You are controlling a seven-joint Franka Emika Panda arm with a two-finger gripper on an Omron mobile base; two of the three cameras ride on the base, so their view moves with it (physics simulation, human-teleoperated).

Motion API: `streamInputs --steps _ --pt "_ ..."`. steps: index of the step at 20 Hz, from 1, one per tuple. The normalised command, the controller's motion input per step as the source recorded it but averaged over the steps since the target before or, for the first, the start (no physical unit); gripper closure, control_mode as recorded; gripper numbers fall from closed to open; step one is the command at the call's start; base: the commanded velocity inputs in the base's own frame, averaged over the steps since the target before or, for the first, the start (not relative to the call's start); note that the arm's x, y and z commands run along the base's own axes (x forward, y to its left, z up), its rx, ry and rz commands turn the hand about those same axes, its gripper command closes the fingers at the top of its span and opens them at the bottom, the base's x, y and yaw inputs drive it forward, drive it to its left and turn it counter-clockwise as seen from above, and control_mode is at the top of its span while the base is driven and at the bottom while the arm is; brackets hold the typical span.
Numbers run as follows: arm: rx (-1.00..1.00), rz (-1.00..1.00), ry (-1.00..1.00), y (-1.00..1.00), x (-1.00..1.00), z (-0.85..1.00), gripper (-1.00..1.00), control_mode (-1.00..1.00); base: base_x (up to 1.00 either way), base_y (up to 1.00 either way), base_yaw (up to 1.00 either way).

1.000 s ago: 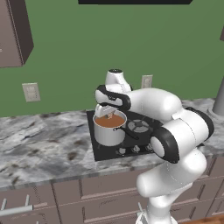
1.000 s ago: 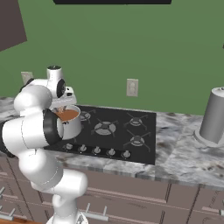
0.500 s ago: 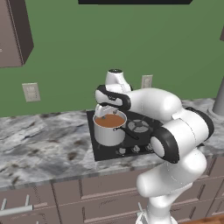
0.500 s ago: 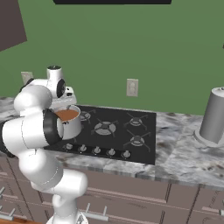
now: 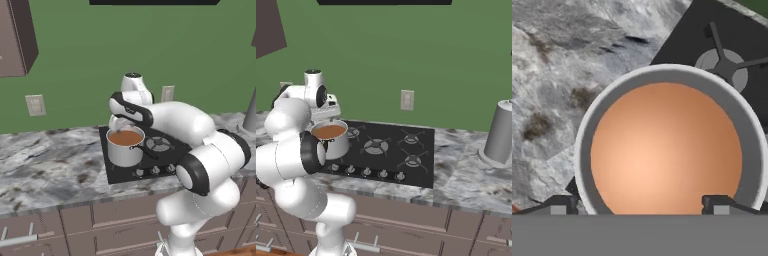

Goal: Pick up the sugar cube(s) and place them in the saucepan with hot chocolate.

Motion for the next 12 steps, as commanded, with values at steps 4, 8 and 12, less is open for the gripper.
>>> streamInputs --steps 4,8,12 --pt "0.03 0.0 -0.16 0.0 -0.27 0.29 -1.0 -1.0 0.0 0.0 0.0" --pt "0.05 0.0 -0.17 -0.02 -0.14 0.19 -1.0 -1.0 0.0 0.0 0.0" --pt "0.05 0.0 -0.17 -0.02 -0.07 0.21 -1.0 -1.0 0.0 0.0 0.0"
